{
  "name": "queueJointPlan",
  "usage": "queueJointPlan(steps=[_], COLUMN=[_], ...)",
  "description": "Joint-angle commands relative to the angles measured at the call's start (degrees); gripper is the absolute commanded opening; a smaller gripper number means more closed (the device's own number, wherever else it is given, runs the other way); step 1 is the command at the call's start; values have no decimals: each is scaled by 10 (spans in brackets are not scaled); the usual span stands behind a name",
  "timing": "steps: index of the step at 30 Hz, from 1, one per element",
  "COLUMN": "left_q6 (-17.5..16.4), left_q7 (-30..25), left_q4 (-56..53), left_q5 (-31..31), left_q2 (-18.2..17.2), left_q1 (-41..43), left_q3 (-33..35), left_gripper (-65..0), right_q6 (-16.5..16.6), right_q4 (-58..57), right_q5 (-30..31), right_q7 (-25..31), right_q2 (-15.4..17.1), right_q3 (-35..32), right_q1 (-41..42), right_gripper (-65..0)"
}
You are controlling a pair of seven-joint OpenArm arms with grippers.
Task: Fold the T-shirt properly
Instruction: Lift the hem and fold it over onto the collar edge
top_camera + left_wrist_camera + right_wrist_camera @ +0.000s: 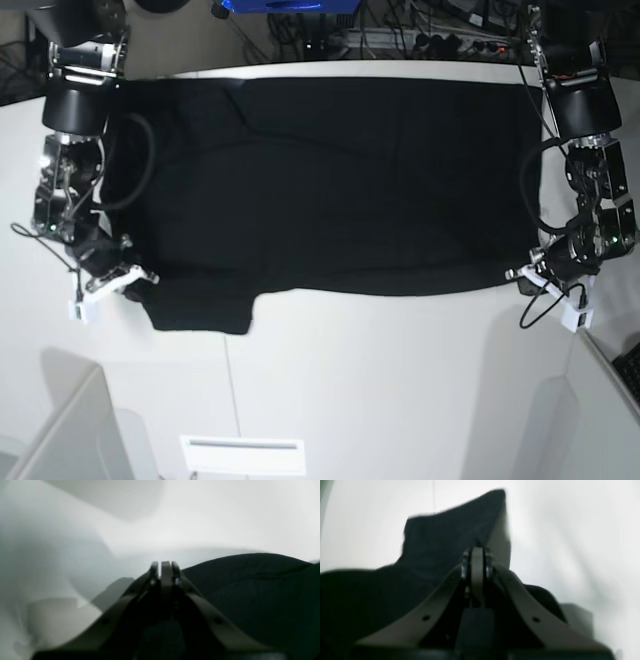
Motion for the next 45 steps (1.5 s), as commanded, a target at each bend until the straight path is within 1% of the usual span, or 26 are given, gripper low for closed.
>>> queueJointPlan(steps=[1,3,7,8,12,14,17,18,21,23,28,29,31,33,38,40,43,45], left_q6=[-2,-2,-2,-2,-2,-3,-3,-3,-3,-3,-3,-3,-3,-3,-3,-3,-3,-3], left_q7=[-7,0,4,4,40,42,43,44,46,46,46,46,46,46,46,46,47,55], left_q4=[18,28,70,79,90,99,129,131,131,131,138,138,138,141,148,152,174,182], left_q5=[-10,-10,-11,-11,-11,-11,-14,-23,-72,-84,-86,-86,-86,-87,-87,-87,-87,-87], left_q2=[-11,-10,-8,-7,4,4,4,4,0,-1,-1,-1,-2,-2,-2,-3,-2,-2], left_q1=[-16,-6,30,35,41,55,77,79,81,86,101,101,101,105,119,122,126,131], left_q3=[-4,-5,-58,-63,-69,-69,-77,-88,-106,-107,-107,-107,-107,-107,-108,-108,-108,-108], left_gripper=[-650,-650,-650,-650,-650,-650,-650,-650,-650,-650,-650,-650,-650,-650,-650,-650,-650,-650], right_q6=[4,4,4,4,4,4,4,4,4,4,3,-6,-27,-30,-35,-35,-35,-35], right_q4=[16,29,64,68,72,73,97,107,122,122,144,152,163,167,205,217,224,224], right_q5=[7,3,3,3,5,6,6,4,3,3,6,6,6,7,7,7,7,25], right_q7=[10,-5,-28,-30,-34,-48,-68,-72,-93,-103,-107,-107,-109,-120,-122,-121,-131,-139], right_q2=[10,3,1,1,1,0,-9,-17,-21,-23,-27,-34,-35,-36,-39,-45,-50,-54], right_q3=[18,39,51,51,51,53,80,92,106,106,107,107,107,107,108,109,143,157], right_q1=[14,7,-12,-15,-18,-21,-33,-36,-36,-38,-62,-66,-69,-74,-101,-110,-119,-125], right_gripper=[-650,-650,-650,-650,-650,-650,-650,-650,-650,-650,-650,-650,-650,-650,-650,-650,-650,-650])
